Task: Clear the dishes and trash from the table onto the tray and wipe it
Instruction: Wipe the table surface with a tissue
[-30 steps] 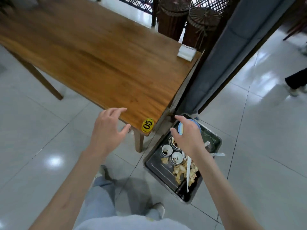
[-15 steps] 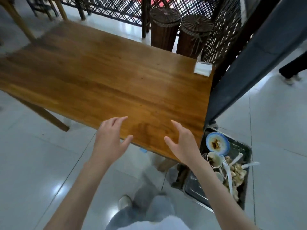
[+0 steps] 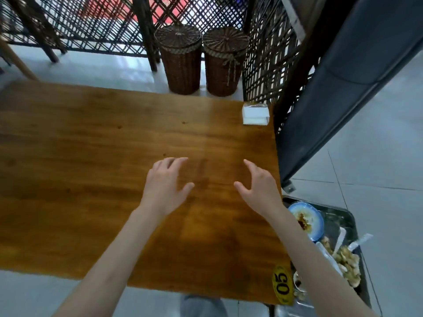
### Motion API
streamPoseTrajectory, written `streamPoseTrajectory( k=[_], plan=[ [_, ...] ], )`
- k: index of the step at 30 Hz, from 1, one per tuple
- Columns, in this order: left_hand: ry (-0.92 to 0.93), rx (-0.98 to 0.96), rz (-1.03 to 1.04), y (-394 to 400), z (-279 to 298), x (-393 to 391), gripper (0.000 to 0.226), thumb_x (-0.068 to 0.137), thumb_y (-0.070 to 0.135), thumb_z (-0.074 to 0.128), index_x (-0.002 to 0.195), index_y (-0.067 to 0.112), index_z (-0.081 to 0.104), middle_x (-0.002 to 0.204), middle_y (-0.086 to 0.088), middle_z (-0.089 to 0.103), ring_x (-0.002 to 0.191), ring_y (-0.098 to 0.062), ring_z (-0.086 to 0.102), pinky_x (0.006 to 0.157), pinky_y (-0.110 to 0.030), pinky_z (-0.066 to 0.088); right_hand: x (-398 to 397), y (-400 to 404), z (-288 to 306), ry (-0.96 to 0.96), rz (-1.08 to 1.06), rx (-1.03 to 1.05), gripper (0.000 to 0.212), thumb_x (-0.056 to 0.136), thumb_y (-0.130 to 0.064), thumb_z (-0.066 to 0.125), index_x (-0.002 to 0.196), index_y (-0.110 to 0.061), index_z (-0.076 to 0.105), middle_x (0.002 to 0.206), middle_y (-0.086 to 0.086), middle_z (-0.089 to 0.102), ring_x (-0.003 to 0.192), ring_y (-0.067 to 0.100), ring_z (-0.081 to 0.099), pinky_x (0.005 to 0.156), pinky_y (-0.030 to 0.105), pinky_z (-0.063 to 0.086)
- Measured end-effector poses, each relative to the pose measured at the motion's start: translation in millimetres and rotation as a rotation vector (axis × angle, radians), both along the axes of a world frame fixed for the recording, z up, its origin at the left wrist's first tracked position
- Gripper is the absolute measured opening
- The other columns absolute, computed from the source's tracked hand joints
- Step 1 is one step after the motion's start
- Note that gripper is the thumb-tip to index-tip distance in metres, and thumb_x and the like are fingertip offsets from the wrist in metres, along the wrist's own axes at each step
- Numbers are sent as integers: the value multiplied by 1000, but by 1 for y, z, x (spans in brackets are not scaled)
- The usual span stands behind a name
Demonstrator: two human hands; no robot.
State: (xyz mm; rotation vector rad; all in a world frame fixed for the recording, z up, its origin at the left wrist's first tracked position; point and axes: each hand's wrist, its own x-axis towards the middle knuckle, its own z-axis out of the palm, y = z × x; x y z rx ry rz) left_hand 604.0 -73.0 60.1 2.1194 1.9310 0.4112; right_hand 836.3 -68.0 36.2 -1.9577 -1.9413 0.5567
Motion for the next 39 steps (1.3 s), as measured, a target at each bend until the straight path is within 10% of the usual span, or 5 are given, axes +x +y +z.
streamPoseTrajectory(
  k=[17, 29, 39],
  plan=[
    [-4, 85, -264, 281, -134, 105, 64, 79, 45, 68, 135, 26, 43, 133, -2, 50, 124, -24, 42, 101, -39, 37, 72, 219, -95, -101, -348, 9, 60, 88, -36, 59, 140, -19, 35, 138, 4, 47, 124, 26, 45, 99, 45, 43],
    [-108, -99, -385, 396, -171, 162, 130, 51, 64, 79, 148, 24, 4, 152, -5, 26, 140, -26, 19, 115, -50, 13, 86, 304, -120, -200, -382, 110, 55, 87, -23, 59, 137, -17, 36, 139, 8, 37, 122, 29, 40, 90, 42, 44],
    [-260, -10, -407, 414, -186, 178, 100, 51, 62, 78, 134, 27, 33, 133, 3, 48, 132, -21, 34, 113, -52, 9, 84, 333, -122, -260, -397, 195, 30, 92, -15, 50, 120, -16, 61, 128, 6, 52, 111, 25, 50, 85, 38, 47]
  ],
)
